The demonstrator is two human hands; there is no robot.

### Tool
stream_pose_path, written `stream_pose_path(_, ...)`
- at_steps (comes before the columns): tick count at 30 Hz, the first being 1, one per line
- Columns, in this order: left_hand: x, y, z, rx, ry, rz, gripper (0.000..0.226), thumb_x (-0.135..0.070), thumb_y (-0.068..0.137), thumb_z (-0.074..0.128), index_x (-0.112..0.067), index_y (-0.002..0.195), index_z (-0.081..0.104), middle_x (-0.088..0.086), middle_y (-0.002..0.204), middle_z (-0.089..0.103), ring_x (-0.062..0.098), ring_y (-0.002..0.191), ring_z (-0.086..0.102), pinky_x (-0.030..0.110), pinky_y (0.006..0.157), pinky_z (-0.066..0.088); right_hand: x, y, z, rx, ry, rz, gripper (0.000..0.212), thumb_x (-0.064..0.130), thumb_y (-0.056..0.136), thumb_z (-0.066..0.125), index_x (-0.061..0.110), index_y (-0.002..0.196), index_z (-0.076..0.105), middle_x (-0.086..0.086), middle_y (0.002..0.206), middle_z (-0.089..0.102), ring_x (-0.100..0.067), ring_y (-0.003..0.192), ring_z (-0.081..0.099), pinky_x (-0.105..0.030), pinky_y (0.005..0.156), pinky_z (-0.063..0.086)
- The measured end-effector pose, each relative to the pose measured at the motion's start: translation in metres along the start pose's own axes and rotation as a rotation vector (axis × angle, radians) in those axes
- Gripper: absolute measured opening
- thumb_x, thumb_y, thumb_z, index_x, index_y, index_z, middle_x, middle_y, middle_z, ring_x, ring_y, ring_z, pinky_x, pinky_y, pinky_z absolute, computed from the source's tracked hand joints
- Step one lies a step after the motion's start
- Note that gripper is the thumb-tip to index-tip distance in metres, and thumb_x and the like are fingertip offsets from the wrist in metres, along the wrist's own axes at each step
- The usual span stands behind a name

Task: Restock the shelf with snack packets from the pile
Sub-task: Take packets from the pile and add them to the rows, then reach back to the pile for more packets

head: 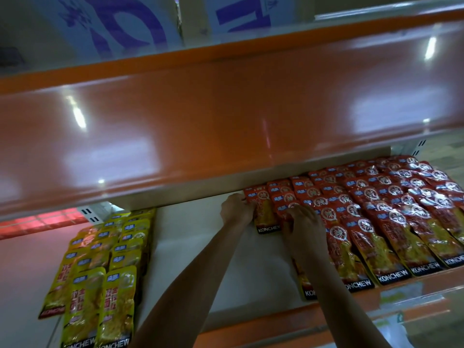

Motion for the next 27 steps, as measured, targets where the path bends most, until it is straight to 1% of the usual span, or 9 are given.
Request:
stream_pose_path(1, 0.001, -0.001, -0.001, -0.009, 0.002, -0.003, 0.03, -0.037, 0.086, 0.065, -0.018, 0.109, 0.068, 0.002, 0.109, 0.07, 0.021, 0.098, 0.065, 0.025, 0.074, 0.046, 0.001, 0.0, -0.001, -0.002, 0.001, -0.003, 0.036, 0.013, 0.093, 0.049, 0.011, 0.129, 0.056, -0.006, 0.136, 0.054, -0.023, 0.132, 0.04, -0.041, 0.11, 0.032)
stream_pose_path(3, 0.004, -0.003, -0.004, -0.012, -0.004, -0.012, 0.045, -0.04, 0.086, 0.066, -0.015, 0.123, 0.061, 0.004, 0.117, 0.067, 0.022, 0.106, 0.063, 0.028, 0.083, 0.048, 0.005, 0.0, -0.002, -0.003, 0.006, -0.012, 0.038, 0.014, 0.094, 0.047, 0.011, 0.132, 0.054, -0.008, 0.139, 0.051, -0.024, 0.135, 0.037, -0.042, 0.112, 0.03)
stream_pose_path(5, 0.007, -0.007, -0.008, -0.011, 0.03, 0.03, 0.049, -0.042, 0.088, 0.064, -0.017, 0.129, 0.056, 0.003, 0.122, 0.065, 0.021, 0.111, 0.061, 0.03, 0.09, 0.047, 0.012, -0.001, -0.001, -0.007, 0.017, -0.033, 0.038, 0.015, 0.094, 0.046, 0.011, 0.132, 0.054, -0.009, 0.139, 0.051, -0.025, 0.135, 0.037, -0.043, 0.112, 0.029)
stream_pose_path(11, 0.017, -0.03, -0.034, -0.072, 0.246, 0.287, 0.035, -0.033, 0.093, 0.058, -0.021, 0.126, 0.058, 0.001, 0.121, 0.064, 0.016, 0.107, 0.061, 0.029, 0.091, 0.048, 0.045, -0.006, 0.016, 0.022, 0.004, -0.166, 0.037, 0.011, 0.092, 0.048, 0.006, 0.128, 0.054, -0.01, 0.133, 0.054, -0.025, 0.129, 0.043, -0.04, 0.108, 0.033)
stream_pose_path(15, 0.038, -0.042, -0.07, -0.161, 0.379, 0.393, 0.033, -0.031, 0.094, 0.055, -0.021, 0.126, 0.058, 0.001, 0.121, 0.062, 0.018, 0.11, 0.057, 0.03, 0.089, 0.049, 0.083, -0.018, 0.036, 0.05, 0.077, -0.215, 0.039, 0.016, 0.094, 0.052, 0.011, 0.132, 0.052, -0.007, 0.14, 0.049, -0.023, 0.137, 0.035, -0.038, 0.115, 0.025)
stream_pose_path(19, 0.071, -0.049, -0.114, -0.229, 0.45, 0.397, 0.033, -0.029, 0.094, 0.053, -0.021, 0.126, 0.058, 0.001, 0.122, 0.061, 0.02, 0.114, 0.054, 0.033, 0.092, 0.047, 0.131, -0.033, 0.061, 0.082, 0.072, -0.315, 0.041, 0.017, 0.094, 0.051, 0.014, 0.135, 0.05, -0.006, 0.145, 0.046, -0.022, 0.14, 0.032, -0.039, 0.117, 0.022)
stream_pose_path(22, 0.1, -0.053, -0.149, -0.255, 0.456, 0.366, 0.034, -0.028, 0.093, 0.054, -0.021, 0.125, 0.059, 0.002, 0.123, 0.06, 0.02, 0.115, 0.053, 0.033, 0.092, 0.045, 0.169, -0.045, 0.077, 0.093, 0.07, -0.392, 0.041, 0.016, 0.093, 0.051, 0.013, 0.135, 0.051, -0.006, 0.144, 0.047, -0.023, 0.139, 0.033, -0.036, 0.116, 0.019)
stream_pose_path(25, 0.13, -0.059, -0.186, -0.265, 0.475, 0.351, 0.034, -0.028, 0.09, 0.055, -0.019, 0.122, 0.06, 0.004, 0.121, 0.061, 0.024, 0.117, 0.051, 0.034, 0.092, 0.043, 0.21, -0.059, 0.096, 0.1, 0.078, -0.455, 0.04, 0.015, 0.09, 0.054, 0.01, 0.13, 0.055, -0.008, 0.139, 0.052, -0.026, 0.134, 0.039, -0.036, 0.112, 0.022)
stream_pose_path(27, 0.152, -0.063, -0.216, -0.293, 0.482, 0.338, 0.033, -0.025, 0.086, 0.057, -0.017, 0.117, 0.062, 0.007, 0.116, 0.063, 0.028, 0.112, 0.053, 0.035, 0.088, 0.043, 0.242, -0.071, 0.108, 0.114, 0.075, -0.492, 0.039, 0.015, 0.086, 0.057, 0.011, 0.125, 0.058, -0.009, 0.132, 0.056, -0.028, 0.128, 0.044, -0.036, 0.108, 0.026)
Point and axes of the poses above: each hand's wrist, its own y-axis towards the middle knuckle, its own z-axis out of the palm, x = y × z, the point moved 2 cm from there along y, towards the middle knuckle
